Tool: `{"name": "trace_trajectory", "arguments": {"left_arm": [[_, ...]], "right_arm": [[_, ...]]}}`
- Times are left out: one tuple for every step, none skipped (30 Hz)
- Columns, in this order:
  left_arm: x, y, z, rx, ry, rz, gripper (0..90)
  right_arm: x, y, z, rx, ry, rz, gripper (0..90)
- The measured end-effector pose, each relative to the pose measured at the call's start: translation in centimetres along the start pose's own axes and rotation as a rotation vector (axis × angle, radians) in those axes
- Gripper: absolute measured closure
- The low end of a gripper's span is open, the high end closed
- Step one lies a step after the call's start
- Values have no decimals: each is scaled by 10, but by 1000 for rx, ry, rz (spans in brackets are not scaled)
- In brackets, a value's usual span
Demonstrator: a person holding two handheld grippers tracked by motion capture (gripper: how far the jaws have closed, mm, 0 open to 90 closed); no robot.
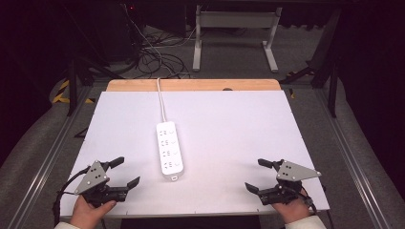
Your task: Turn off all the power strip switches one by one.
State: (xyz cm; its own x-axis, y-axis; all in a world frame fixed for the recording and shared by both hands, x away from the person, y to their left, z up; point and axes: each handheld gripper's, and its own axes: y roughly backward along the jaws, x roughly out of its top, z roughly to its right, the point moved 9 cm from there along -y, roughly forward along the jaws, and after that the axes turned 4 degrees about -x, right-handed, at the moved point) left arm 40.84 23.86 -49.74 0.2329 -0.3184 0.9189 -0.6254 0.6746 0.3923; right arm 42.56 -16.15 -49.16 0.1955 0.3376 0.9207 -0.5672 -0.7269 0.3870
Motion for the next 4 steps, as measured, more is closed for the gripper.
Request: {"name": "trace_trajectory", "arguments": {"left_arm": [[0, 0, 0, -1, 3, 2, 157], [1, 1, 0, 1, 4, 5, 156], [1, 1, -1, 4, 2, 9, 156], [1, 1, -1, 4, 3, 7, 155]], "right_arm": [[0, 0, 0, -1, 1, -1, 107], [0, 0, 0, 0, 1, -2, 107], [0, 0, 0, 0, 1, -2, 107], [0, 0, 0, 0, 2, -2, 107]]}}
